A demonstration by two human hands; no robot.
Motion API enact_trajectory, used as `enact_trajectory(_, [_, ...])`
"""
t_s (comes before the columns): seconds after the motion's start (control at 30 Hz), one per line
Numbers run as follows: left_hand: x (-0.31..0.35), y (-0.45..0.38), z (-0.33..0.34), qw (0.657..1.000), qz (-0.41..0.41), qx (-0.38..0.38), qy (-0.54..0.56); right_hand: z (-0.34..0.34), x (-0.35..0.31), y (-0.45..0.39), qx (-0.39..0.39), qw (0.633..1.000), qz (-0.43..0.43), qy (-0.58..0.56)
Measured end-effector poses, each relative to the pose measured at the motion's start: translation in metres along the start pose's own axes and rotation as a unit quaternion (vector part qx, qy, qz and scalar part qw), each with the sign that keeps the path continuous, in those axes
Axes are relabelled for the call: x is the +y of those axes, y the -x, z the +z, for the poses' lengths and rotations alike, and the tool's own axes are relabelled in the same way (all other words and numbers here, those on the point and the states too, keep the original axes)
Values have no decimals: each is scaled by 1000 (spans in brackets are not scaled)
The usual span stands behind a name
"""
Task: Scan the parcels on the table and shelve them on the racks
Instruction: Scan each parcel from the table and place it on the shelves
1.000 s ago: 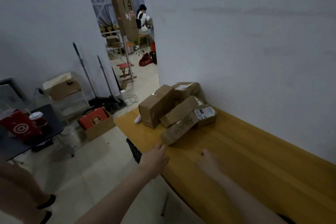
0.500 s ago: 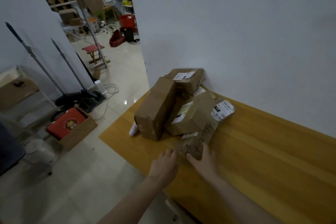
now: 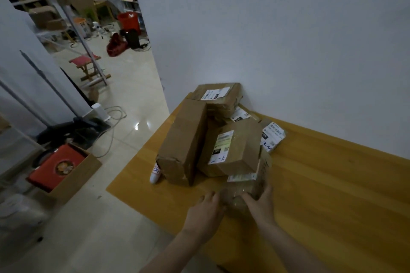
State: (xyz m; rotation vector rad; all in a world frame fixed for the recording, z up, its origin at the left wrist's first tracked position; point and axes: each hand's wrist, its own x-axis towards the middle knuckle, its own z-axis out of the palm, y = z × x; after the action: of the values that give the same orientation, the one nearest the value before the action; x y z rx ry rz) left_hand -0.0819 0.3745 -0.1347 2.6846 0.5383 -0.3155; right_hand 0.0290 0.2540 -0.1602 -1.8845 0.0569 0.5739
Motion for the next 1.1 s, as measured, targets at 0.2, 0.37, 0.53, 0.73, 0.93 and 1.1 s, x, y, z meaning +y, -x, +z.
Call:
enact_trajectory(0.2, [52,10,-17,997,34,-22,69,-83,20,24,10,976,166,-144])
enact_trajectory(0.37, [128,17,-9,983,56,-63,164,-144,34,60,68,940,167,-291])
enact_trajectory(0.53, [216,35,8,885,6,-52,463,-198,35,89,117,902,97,-403])
enact_trajectory(0.73, [294,56,35,816,-6,-48,576,-257,56,116,99,902,34,-418])
enact_trajectory(0.93, [338,78,52,780,-24,-93,619,-313,84,141,62,938,48,-339])
enact_trajectory(1.1, [349,84,57,787,-18,-36,616,-367,109,135,46,979,52,-190])
